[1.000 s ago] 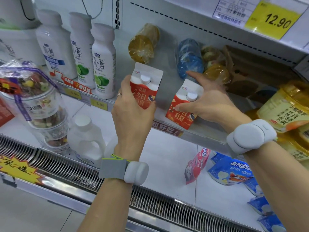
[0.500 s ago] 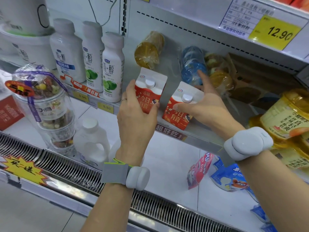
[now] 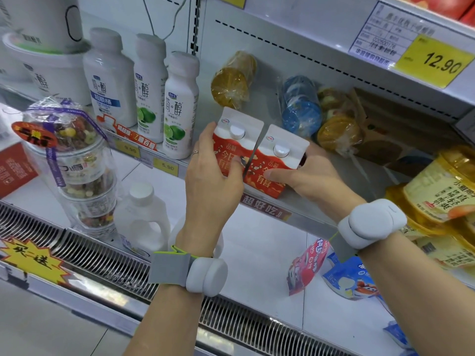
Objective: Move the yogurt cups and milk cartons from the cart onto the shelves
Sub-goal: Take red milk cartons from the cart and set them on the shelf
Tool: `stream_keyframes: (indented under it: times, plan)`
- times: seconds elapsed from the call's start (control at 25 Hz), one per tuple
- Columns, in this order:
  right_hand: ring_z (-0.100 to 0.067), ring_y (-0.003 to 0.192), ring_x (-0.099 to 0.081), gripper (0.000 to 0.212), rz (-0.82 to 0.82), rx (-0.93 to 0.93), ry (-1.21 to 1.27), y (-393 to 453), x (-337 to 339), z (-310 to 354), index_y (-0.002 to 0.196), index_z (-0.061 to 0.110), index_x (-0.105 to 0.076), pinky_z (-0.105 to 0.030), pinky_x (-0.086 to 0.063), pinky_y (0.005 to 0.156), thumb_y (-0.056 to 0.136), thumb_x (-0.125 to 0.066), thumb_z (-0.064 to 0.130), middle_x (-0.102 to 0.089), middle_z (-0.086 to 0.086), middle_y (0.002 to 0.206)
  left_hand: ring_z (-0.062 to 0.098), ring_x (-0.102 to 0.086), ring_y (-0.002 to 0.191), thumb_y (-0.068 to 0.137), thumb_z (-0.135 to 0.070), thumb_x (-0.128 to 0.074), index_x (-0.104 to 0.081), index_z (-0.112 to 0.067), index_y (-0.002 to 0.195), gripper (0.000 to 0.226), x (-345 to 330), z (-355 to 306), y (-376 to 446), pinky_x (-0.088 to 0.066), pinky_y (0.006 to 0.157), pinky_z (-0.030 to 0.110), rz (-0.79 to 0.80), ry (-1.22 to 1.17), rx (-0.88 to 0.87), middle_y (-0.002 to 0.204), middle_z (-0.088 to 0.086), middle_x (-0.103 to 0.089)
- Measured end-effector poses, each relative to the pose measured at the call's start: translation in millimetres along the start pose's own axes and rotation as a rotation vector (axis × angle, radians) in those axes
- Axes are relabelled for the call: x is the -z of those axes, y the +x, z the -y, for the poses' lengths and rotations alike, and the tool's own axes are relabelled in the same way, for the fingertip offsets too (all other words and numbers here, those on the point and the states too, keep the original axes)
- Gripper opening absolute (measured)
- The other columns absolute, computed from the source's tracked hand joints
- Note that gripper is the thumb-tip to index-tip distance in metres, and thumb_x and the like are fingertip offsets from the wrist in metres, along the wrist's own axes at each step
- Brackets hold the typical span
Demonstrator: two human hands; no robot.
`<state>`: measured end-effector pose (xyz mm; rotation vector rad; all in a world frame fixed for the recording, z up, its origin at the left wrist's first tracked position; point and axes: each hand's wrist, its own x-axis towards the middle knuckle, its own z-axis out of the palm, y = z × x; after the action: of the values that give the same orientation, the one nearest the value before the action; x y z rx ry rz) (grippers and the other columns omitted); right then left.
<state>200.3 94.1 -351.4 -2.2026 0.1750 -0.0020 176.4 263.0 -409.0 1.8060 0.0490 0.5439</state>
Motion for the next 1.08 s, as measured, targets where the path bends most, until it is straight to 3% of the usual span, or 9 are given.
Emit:
stream_keyframes:
  times: [0.48,1.08]
  plan:
    - [0.0,0.081,-0.066,0.06,0.087,-0.001,-0.052,-0.7,0.0,5.4,0.122,0.031,-0.056,-0.014,-0.045,0.059,0.072,-0.09,0.03,-0.067,0.017,0.097,0.016,-0.051,0.132,0.093,-0.016,-0.07,-0.035,-0.019,0.154,0.07,-0.6,3.2,1.0,-0.045,0.11,0.041,0.018,0.013,-0.01,0.147,-0.002,-0.051]
    - [0.002,0.079,-0.061,0.058,0.114,0.021,-0.057,-0.2,1.3,5.1,0.117,0.036,-0.049,-0.015,-0.041,0.06,0.074,-0.088,0.031,-0.06,0.024,0.09,0.015,-0.049,0.134,0.095,-0.018,-0.068,-0.033,-0.021,0.155,0.07,-5.4,3.3,0.1,-0.044,0.112,0.043,0.0,0.015,-0.003,0.149,-0.003,-0.05]
